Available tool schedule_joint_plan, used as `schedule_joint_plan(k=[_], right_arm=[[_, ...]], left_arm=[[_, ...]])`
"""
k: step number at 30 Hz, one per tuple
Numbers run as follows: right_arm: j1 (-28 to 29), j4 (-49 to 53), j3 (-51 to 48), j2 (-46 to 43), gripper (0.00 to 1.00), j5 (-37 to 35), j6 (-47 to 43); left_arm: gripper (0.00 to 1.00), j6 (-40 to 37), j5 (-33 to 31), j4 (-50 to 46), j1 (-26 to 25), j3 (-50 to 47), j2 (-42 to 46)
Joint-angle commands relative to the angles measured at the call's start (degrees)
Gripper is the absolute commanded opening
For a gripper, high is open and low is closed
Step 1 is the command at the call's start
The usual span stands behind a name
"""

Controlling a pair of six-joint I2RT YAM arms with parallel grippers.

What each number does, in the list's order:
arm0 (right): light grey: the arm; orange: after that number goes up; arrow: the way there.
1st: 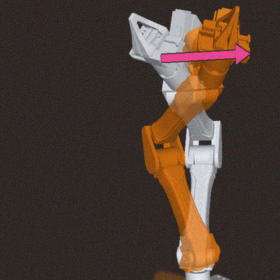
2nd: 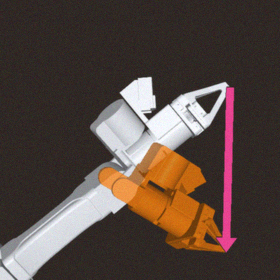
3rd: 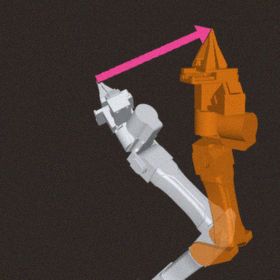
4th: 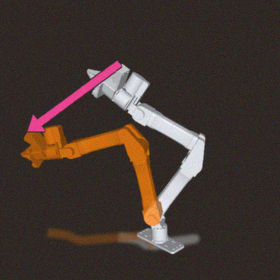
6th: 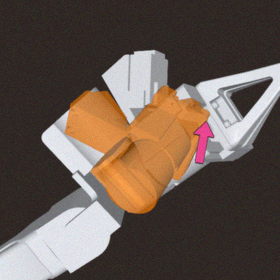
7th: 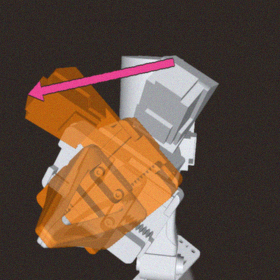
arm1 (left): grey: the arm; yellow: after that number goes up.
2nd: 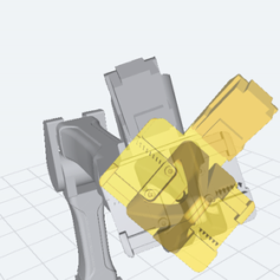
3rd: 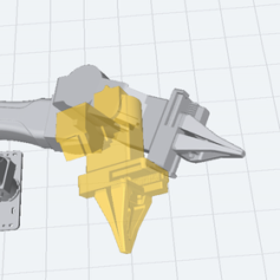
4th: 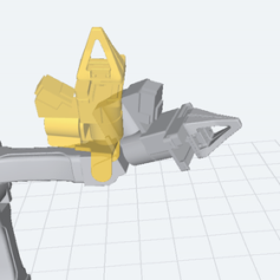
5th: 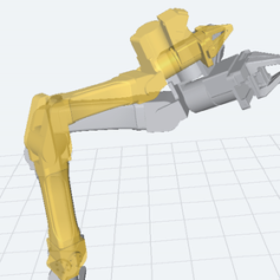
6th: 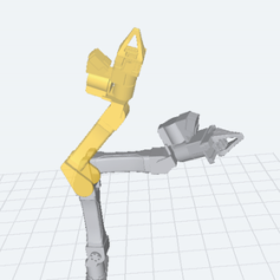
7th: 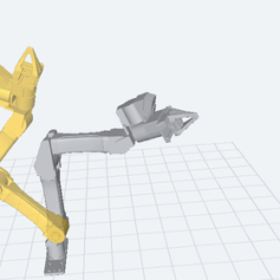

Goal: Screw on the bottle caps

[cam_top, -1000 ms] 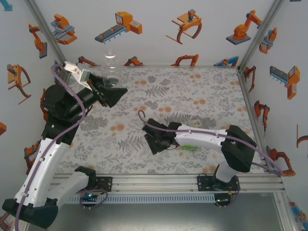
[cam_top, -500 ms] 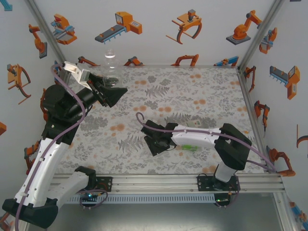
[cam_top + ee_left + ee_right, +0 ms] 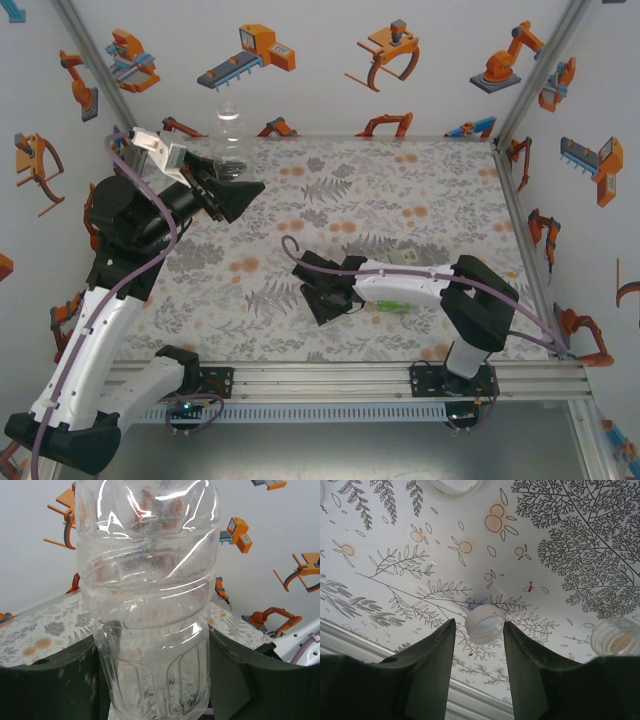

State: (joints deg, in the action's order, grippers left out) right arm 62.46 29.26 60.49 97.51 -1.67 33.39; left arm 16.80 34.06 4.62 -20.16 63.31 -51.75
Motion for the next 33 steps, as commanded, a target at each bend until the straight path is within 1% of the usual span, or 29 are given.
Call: schedule_joint_plan(k=[1,5,10,15,20,22,26,30,33], right_arm=[[0.3,0.64,0.44,1.05,0.43,0.14,-0.44],[0.27,0.46,0.33,1.62,0.43,0.35,-0.43],[-0.4,-0.74,-0.93,1.63,0.36,1.25,-0.08],[-1.15,-1.9,-2.35,0.42,0.27,1.72,0.32],[-2.45,-2.01,-1.93,-1.61,0.24,2.74,-0.49],[-4.88,-2.88,-0.44,-2.64,0.24,5.85,-0.82],[-12.11,-6.56,4.5,-2.55,0.24,14.77,-1.23],[-20.39,-13.81,8.72,1.79,0.24,25.0,2.13],[-25.06,-18.39,11.97,6.16,0.24,30.15,5.15]], left_arm=[[0.0,1.13,-0.14,2.49,0.15,0.38,0.15],[0.0,1.17,-0.14,2.64,0.14,0.48,0.07],[0.0,1.17,-0.14,2.64,0.19,0.51,0.13],[0.0,1.14,-0.23,2.5,0.13,0.5,0.13],[0.0,1.21,-0.25,2.41,0.14,0.2,0.15],[0.0,1.22,-0.31,2.25,0.14,0.15,0.15],[0.0,0.74,-0.48,1.58,0.18,0.14,0.43],[0.0,0.13,-0.67,-0.02,0.16,-0.41,0.85],[0.0,-0.73,-0.88,-2.08,0.23,-0.55,1.25]])
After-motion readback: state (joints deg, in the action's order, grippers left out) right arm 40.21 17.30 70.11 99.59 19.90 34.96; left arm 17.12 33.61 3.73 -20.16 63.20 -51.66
